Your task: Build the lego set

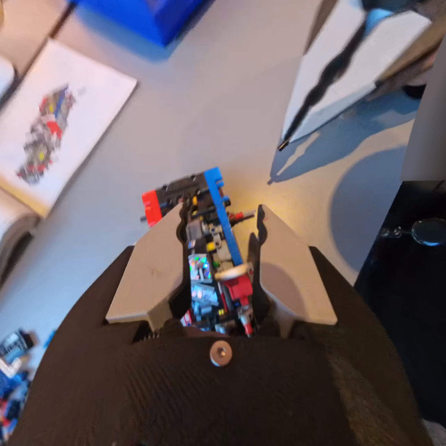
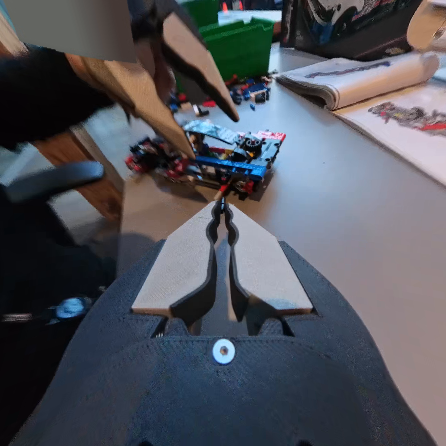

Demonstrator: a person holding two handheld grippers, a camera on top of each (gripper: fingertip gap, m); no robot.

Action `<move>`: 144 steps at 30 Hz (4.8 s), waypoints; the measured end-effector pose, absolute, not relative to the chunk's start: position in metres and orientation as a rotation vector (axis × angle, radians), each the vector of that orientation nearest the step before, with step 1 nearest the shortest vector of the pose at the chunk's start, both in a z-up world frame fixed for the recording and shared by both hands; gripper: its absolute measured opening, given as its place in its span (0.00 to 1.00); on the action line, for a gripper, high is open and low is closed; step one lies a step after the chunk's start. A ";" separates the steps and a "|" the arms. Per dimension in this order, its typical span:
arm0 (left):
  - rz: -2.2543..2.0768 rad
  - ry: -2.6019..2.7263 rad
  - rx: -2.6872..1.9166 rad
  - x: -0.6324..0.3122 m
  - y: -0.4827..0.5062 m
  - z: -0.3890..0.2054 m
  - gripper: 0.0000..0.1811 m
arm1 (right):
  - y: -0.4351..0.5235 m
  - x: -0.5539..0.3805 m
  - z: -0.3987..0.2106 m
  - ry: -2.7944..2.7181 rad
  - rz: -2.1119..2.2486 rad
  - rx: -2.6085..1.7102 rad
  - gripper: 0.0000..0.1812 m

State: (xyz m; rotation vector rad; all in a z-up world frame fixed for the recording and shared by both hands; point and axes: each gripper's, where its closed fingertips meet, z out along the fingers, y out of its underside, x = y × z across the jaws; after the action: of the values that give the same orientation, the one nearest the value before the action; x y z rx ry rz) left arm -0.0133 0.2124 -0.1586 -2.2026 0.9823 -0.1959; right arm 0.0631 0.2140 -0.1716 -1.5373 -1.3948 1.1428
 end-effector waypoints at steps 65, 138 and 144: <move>-0.871 0.938 -2.211 0.026 0.180 -0.156 0.16 | 0.181 0.052 -0.170 -1.563 0.781 -1.186 0.00; -1.550 0.802 -2.171 -0.057 0.254 -0.196 0.36 | 0.250 0.000 -0.222 -1.165 1.054 -2.107 0.00; -1.537 0.827 -2.167 -0.057 0.254 -0.197 0.36 | 0.249 -0.001 -0.229 -1.310 0.994 -2.086 0.00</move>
State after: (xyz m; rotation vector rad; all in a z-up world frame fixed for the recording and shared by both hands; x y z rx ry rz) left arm -0.0569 0.2543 -0.1966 -2.1670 0.8274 -1.5375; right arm -0.0010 0.2493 -0.2286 -2.0864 -1.3101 0.9939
